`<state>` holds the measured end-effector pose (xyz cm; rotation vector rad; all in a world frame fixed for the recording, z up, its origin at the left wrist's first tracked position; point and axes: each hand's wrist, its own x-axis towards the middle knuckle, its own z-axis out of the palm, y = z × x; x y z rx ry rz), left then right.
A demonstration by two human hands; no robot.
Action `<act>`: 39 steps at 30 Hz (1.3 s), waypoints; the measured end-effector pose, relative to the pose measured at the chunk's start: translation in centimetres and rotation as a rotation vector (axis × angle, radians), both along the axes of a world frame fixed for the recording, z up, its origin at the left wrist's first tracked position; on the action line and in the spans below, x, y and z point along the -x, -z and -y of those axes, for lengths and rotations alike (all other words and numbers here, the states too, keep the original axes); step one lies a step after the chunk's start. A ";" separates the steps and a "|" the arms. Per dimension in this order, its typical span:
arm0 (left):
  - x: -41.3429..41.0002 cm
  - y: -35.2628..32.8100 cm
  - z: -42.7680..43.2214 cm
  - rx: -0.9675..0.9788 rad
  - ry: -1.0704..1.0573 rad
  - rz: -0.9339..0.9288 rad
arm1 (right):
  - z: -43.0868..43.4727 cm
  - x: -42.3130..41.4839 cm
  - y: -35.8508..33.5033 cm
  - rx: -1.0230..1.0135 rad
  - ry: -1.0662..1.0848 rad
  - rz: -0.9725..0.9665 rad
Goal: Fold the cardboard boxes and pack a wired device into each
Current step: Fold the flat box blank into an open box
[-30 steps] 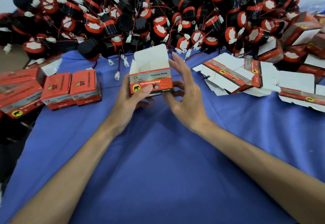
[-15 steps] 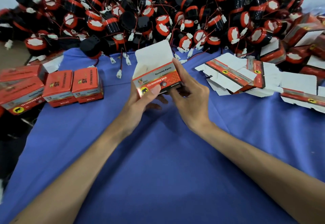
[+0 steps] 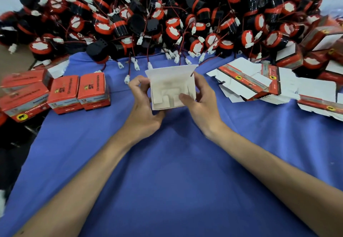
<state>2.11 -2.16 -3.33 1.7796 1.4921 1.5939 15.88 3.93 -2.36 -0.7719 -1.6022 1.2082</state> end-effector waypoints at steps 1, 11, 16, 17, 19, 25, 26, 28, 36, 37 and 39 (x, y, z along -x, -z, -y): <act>-0.2 0.0 0.1 0.018 0.022 0.002 | -0.1 0.0 0.1 -0.007 0.022 0.022; -1.0 -0.3 0.3 -0.055 -0.206 0.212 | 1.3 0.5 0.0 -0.161 0.145 0.120; -1.5 0.3 -0.3 0.091 -0.261 0.247 | 1.8 0.8 -0.3 -0.222 0.153 0.106; -1.4 0.3 -0.3 0.124 -0.252 0.274 | 1.8 0.8 -0.2 -0.197 0.151 0.106; -1.4 0.1 -0.3 0.132 -0.235 0.329 | 1.7 0.7 0.1 -0.176 0.149 0.107; -2.0 -0.6 0.5 -0.036 -0.207 0.236 | 2.4 0.8 0.0 -0.218 0.205 0.061; -2.1 -0.6 0.7 -0.063 -0.211 0.221 | 2.7 0.8 0.0 -0.222 0.208 0.055; -2.4 -0.6 1.0 -0.111 -0.229 0.198 | 2.9 0.8 -0.1 -0.211 0.211 0.044; -3.3 -0.6 0.9 -0.111 -0.324 0.216 | 2.2 0.7 0.1 0.003 0.179 0.081; -3.4 -0.6 1.0 -0.126 -0.327 0.222 | 2.5 0.8 0.0 -0.019 0.196 0.066; -3.5 -0.7 0.9 -0.164 -0.339 0.252 | 3.1 1.1 -0.1 -0.083 0.238 0.029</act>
